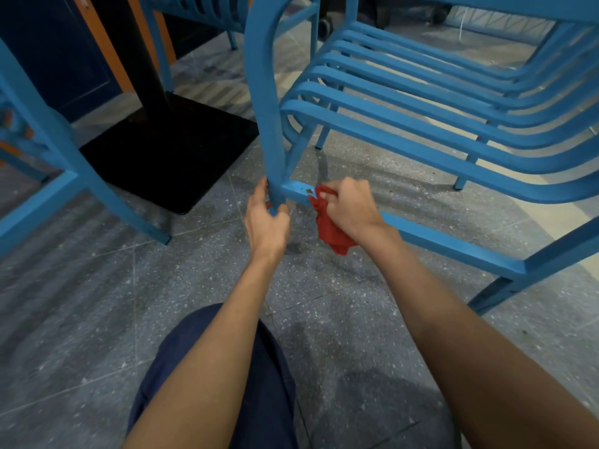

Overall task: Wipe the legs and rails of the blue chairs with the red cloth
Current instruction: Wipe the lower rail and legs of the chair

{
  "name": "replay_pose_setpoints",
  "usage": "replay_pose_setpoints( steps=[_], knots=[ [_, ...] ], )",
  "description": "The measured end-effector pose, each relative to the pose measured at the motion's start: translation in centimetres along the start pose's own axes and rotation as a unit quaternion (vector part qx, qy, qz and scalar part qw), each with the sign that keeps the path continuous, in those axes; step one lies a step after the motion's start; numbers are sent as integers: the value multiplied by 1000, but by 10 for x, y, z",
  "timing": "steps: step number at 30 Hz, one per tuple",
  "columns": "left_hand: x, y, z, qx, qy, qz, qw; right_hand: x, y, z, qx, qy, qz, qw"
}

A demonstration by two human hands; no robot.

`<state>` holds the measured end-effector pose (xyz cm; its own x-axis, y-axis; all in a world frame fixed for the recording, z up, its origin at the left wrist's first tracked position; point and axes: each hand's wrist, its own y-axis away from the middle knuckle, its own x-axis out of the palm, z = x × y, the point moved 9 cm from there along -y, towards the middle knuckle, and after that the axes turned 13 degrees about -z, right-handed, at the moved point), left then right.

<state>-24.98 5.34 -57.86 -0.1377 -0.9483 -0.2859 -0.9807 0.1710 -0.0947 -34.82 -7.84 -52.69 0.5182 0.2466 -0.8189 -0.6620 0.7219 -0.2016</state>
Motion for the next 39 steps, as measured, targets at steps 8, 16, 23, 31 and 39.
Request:
replay_pose_setpoints(
  steps=[8, 16, 23, 31, 39],
  knots=[
    [0, -1, 2, 2, 6, 4, 1000, 0, 16, -15, -108, 43, -1, 993],
    [0, 0, 2, -14, 17, -2, 1000, 14, -4, 10, -43, -3, 0, 999],
    [-2, 3, -1, -25, 18, -34, 999, 16, 9, 6, -139, 27, 10, 990],
    [-2, 4, 0, -51, 40, -10, 998, 24, -18, 22, -75, 12, 38, 996],
    [-7, 4, 0, -55, 45, 1, 997, 26, 13, 32, -197, 89, 39, 976]
  ],
)
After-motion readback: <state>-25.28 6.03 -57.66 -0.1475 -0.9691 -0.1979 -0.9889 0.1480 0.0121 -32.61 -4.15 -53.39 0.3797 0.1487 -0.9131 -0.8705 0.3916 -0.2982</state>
